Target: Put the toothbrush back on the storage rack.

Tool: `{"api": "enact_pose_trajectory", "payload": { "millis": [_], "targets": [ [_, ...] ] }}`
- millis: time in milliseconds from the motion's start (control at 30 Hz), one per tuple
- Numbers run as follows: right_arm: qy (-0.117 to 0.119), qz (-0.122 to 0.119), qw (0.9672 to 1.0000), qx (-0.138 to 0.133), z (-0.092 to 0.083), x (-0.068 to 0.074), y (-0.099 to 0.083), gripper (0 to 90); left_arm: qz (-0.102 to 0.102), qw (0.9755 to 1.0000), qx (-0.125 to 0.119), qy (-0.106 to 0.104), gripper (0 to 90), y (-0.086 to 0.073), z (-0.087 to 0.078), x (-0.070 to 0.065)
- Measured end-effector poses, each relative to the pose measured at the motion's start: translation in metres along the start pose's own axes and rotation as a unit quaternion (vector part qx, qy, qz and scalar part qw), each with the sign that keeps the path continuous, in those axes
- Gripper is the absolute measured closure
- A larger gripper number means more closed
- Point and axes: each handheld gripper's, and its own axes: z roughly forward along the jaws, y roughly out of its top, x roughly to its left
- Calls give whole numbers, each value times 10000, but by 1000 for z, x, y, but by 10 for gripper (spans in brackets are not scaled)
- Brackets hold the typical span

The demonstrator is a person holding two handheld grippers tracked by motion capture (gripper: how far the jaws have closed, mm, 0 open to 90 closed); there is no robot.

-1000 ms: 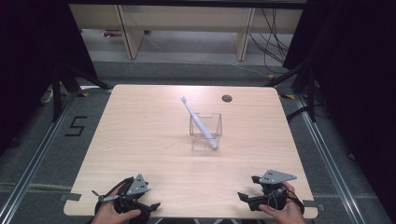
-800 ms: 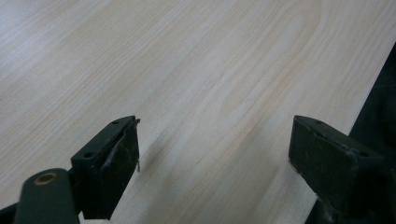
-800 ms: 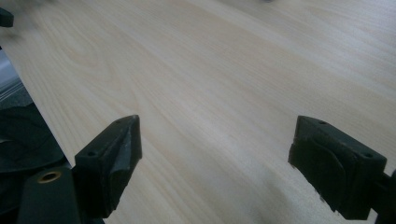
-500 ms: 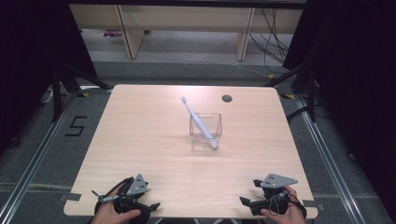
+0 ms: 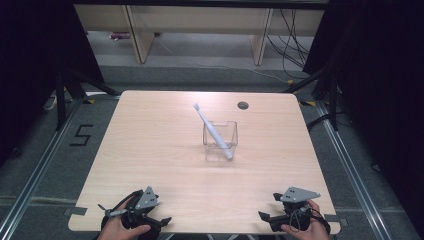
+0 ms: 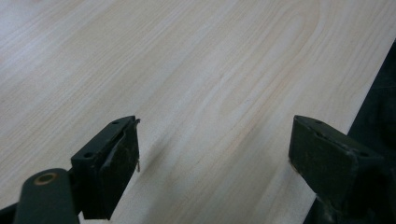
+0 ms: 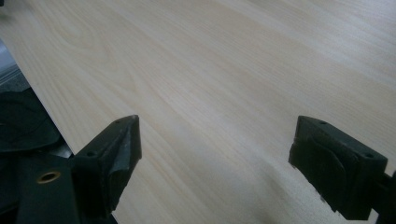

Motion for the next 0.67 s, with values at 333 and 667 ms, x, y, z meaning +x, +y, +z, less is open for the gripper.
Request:
{"api": "enact_pose_trajectory", "payload": {
  "millis": [333, 667],
  "targets": [
    [-5, -8, 10000, 6, 0, 0, 0, 164, -116, 9999, -42, 33, 156, -1, 1, -2],
    [56, -10, 10000, 27, 1, 0, 1, 164, -42, 10000, -32, 39, 156, -1, 0, -1]
  ]
}}
